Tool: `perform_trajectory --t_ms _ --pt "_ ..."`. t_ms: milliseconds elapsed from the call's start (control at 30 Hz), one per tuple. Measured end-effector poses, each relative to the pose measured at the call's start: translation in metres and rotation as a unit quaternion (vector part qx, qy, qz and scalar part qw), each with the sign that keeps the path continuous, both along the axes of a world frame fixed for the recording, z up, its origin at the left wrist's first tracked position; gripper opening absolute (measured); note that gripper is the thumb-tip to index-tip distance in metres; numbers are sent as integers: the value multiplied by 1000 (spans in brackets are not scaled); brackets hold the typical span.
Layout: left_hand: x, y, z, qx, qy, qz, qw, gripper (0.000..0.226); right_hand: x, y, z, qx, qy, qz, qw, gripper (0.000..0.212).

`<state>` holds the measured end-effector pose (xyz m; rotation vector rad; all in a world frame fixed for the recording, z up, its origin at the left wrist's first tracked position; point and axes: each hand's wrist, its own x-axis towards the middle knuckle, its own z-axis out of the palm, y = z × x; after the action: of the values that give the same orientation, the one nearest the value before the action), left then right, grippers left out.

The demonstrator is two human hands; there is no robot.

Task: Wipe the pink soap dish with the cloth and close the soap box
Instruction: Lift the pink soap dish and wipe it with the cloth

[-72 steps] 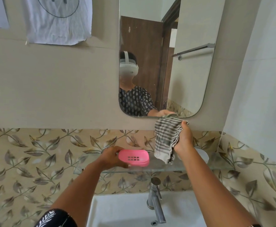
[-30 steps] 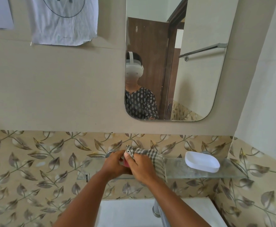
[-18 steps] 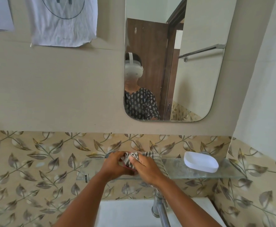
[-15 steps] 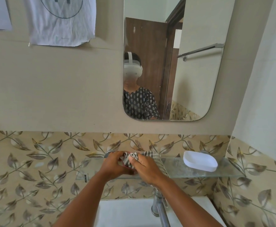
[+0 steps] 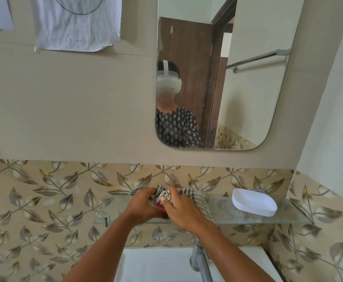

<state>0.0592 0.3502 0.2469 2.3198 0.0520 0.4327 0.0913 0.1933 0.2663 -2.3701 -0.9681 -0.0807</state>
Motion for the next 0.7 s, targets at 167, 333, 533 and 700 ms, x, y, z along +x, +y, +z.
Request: perform_trajectory --t_ms 167,333,533,700 --pt "2 1 -1 14 2 6 1000 42 3 2 -1 6 25 -14 1000 30" --pt "7 5 -8 26 9 24 999 53 9 0 5 8 125 32 992 29" --pt "6 4 -7 29 14 32 999 58 8 -8 9 -6 92 80 992 34" --pt "6 4 -8 11 5 19 1000 69 10 -13 8 -11 56 85 995 41"
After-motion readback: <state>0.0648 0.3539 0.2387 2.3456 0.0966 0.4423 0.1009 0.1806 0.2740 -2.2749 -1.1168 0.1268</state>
